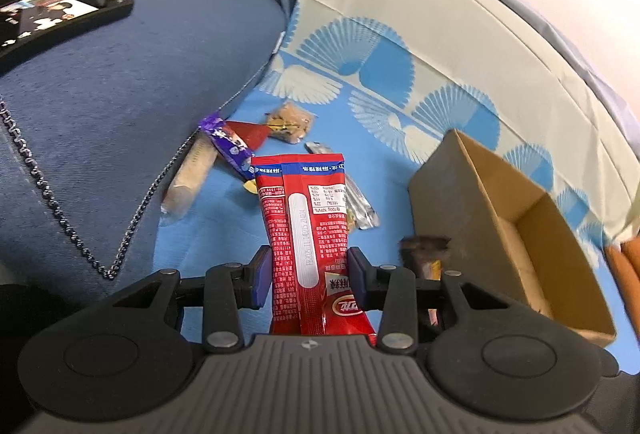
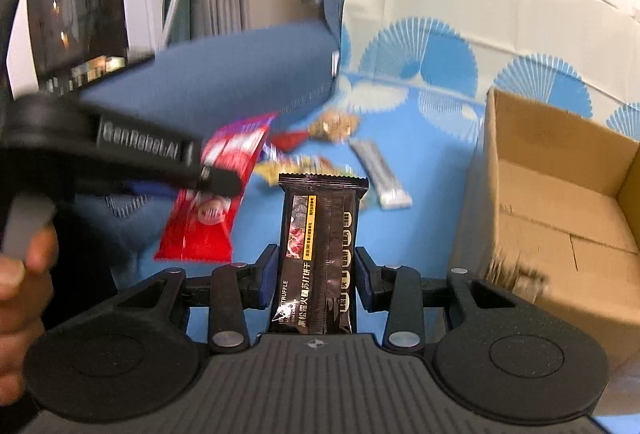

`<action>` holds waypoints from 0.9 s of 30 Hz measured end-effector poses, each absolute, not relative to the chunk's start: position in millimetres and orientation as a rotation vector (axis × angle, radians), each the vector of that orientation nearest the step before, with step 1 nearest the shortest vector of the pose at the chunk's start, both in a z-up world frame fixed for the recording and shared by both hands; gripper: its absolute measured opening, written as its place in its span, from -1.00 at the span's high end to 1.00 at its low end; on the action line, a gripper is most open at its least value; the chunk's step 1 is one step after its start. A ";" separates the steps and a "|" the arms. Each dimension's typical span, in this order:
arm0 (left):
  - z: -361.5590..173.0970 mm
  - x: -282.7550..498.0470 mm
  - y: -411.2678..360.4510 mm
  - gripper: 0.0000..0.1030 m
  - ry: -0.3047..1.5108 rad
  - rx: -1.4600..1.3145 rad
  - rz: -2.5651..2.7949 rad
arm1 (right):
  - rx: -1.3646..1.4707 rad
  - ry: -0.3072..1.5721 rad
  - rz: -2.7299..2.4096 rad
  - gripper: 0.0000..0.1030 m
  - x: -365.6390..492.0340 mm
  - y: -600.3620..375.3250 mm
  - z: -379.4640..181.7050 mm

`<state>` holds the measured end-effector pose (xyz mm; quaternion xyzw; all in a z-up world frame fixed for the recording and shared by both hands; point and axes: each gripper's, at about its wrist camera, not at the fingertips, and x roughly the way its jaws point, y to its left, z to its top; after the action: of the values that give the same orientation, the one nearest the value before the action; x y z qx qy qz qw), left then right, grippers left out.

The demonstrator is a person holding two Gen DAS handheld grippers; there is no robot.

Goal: Organize snacks
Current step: 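Lift and carry both held snacks over the cardboard box with both tools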

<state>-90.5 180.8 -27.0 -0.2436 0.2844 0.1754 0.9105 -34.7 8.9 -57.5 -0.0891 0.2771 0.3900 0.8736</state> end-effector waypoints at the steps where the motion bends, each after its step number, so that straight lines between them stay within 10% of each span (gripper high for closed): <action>1: -25.4 -90.8 181.3 0.15 0.589 -0.506 0.366 | -0.159 0.566 0.821 0.21 -32.7 6.7 -51.8; 27: 45.5 68.2 61.4 0.15 0.494 -0.294 0.155 | 0.186 0.493 0.334 0.21 74.6 -112.4 -12.3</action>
<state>68.2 61.4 45.5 -0.1448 0.2433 0.0765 0.9560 74.6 -112.4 -12.3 0.0915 0.2424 0.1643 0.9518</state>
